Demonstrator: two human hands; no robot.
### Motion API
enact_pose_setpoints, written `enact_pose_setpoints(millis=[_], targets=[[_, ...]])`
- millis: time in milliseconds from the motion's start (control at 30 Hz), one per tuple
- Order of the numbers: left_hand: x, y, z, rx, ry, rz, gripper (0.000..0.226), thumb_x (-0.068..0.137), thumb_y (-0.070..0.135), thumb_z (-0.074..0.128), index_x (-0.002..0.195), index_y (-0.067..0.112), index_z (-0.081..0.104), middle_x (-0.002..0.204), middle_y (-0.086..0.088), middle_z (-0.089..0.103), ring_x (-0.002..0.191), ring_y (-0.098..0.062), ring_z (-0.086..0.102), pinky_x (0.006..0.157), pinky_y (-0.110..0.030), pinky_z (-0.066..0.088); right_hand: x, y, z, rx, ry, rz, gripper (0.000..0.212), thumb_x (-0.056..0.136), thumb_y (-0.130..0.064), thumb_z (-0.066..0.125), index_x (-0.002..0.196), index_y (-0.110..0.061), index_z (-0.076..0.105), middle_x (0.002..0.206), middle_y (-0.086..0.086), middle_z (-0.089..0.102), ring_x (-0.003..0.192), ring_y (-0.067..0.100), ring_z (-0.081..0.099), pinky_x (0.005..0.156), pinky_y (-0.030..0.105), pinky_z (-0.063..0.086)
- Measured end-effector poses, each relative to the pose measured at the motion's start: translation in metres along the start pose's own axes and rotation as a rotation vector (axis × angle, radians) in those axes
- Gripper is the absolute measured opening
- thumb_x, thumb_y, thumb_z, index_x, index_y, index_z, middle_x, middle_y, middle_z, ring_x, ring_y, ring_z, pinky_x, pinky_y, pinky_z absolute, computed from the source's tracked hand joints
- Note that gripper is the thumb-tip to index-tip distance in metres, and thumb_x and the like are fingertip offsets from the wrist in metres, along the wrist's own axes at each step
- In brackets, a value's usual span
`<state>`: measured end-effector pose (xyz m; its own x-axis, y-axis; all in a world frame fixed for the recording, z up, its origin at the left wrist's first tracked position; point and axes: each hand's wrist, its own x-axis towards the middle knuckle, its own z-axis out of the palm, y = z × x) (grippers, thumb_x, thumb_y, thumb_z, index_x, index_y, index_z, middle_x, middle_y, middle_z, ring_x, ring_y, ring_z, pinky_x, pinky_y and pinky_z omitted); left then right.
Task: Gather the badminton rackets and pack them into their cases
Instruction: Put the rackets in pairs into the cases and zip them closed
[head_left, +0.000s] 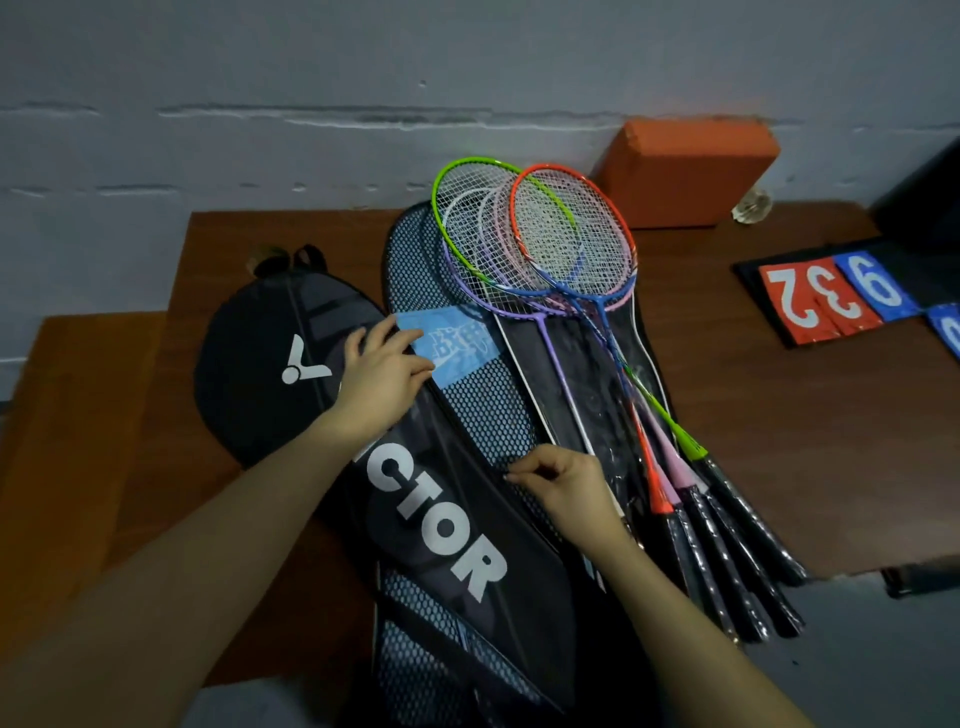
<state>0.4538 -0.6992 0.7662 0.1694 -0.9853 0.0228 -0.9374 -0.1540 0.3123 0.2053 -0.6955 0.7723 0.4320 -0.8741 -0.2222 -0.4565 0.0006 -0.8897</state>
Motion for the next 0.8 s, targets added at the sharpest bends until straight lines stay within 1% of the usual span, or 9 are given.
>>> enact_pose_setpoints(millis=[67,133,200,267,300,400,500,600,800], targets=[[-0.025,0.013,0.011,-0.043,-0.036,0.099,0.024,0.089,0.031,0.053,0.107,0.027,0.068,0.141,0.0,0.045,0.137,-0.031,0.023,0.106,-0.051,0.011,-0.001,0.0,0.0,0.028,0.004,-0.004,0.017,0.075,0.0,0.073,0.068,-0.015,0.07,0.067,-0.014,0.068,0.067,0.002,0.063,0.068,0.014,0.048],[-0.054,0.031,0.021,-0.056,-0.055,0.224,0.032,0.085,0.038,0.043,0.104,0.031,0.069,0.135,0.002,0.051,0.133,-0.031,0.034,0.102,-0.056,0.019,0.0,-0.004,0.001,0.057,-0.011,-0.021,0.013,0.075,0.001,0.072,0.07,-0.011,0.07,0.069,-0.009,0.069,0.066,0.003,0.062,0.067,0.016,0.048],[-0.075,0.043,0.024,-0.109,-0.018,0.194,0.035,0.081,0.042,0.039,0.097,0.033,0.07,0.125,0.007,0.06,0.128,-0.026,0.041,0.101,-0.049,0.021,0.0,-0.01,0.001,0.07,-0.039,-0.057,0.015,0.075,0.001,0.072,0.07,-0.013,0.07,0.07,-0.005,0.068,0.064,0.002,0.06,0.066,0.014,0.047],[-0.083,0.045,0.018,-0.165,0.047,0.133,0.032,0.08,0.043,0.042,0.092,0.035,0.07,0.115,0.012,0.064,0.127,-0.018,0.04,0.096,-0.035,0.017,-0.002,-0.016,0.001,0.076,-0.064,-0.091,0.022,0.074,0.001,0.073,0.068,-0.02,0.069,0.068,-0.007,0.067,0.063,0.001,0.059,0.064,0.012,0.045],[-0.085,0.044,0.013,-0.161,0.086,0.128,0.029,0.08,0.044,0.044,0.089,0.035,0.07,0.111,0.014,0.065,0.126,-0.016,0.038,0.093,-0.033,0.017,-0.003,-0.019,0.002,0.081,-0.071,-0.106,0.023,0.074,0.001,0.073,0.067,-0.021,0.069,0.068,-0.007,0.067,0.063,0.001,0.059,0.064,0.012,0.044],[-0.087,0.039,0.004,-0.13,0.166,0.135,0.028,0.08,0.046,0.047,0.085,0.034,0.071,0.104,0.015,0.066,0.123,-0.014,0.037,0.091,-0.032,0.018,-0.004,-0.024,0.005,0.114,-0.086,-0.134,0.017,0.073,0.001,0.073,0.07,-0.015,0.071,0.07,0.0,0.069,0.065,0.006,0.06,0.066,0.015,0.046],[-0.079,0.04,-0.005,-0.135,0.111,0.072,0.034,0.08,0.053,0.042,0.089,0.037,0.071,0.106,0.019,0.064,0.124,-0.014,0.036,0.09,-0.028,0.013,0.0,-0.025,0.005,0.118,-0.08,-0.137,0.016,0.073,0.002,0.073,0.07,-0.014,0.071,0.071,0.003,0.069,0.066,0.007,0.061,0.067,0.015,0.047],[-0.072,0.046,-0.003,-0.087,0.057,0.062,0.02,0.085,0.044,0.054,0.093,0.036,0.071,0.108,0.02,0.063,0.127,-0.017,0.037,0.092,-0.031,0.013,0.002,-0.021,0.002,0.105,-0.087,-0.118,0.022,0.073,0.002,0.072,0.067,-0.019,0.069,0.07,-0.001,0.068,0.065,0.004,0.06,0.066,0.013,0.045],[-0.078,0.053,-0.001,-0.119,0.182,0.088,0.018,0.084,0.037,0.056,0.091,0.032,0.072,0.106,0.015,0.066,0.126,-0.02,0.041,0.094,-0.03,0.013,-0.015,0.001,-0.027,-0.071,-0.091,-0.231,0.01,0.076,0.0,0.071,0.072,-0.009,0.068,0.072,-0.011,0.067,0.069,0.003,0.062,0.07,0.018,0.05]])
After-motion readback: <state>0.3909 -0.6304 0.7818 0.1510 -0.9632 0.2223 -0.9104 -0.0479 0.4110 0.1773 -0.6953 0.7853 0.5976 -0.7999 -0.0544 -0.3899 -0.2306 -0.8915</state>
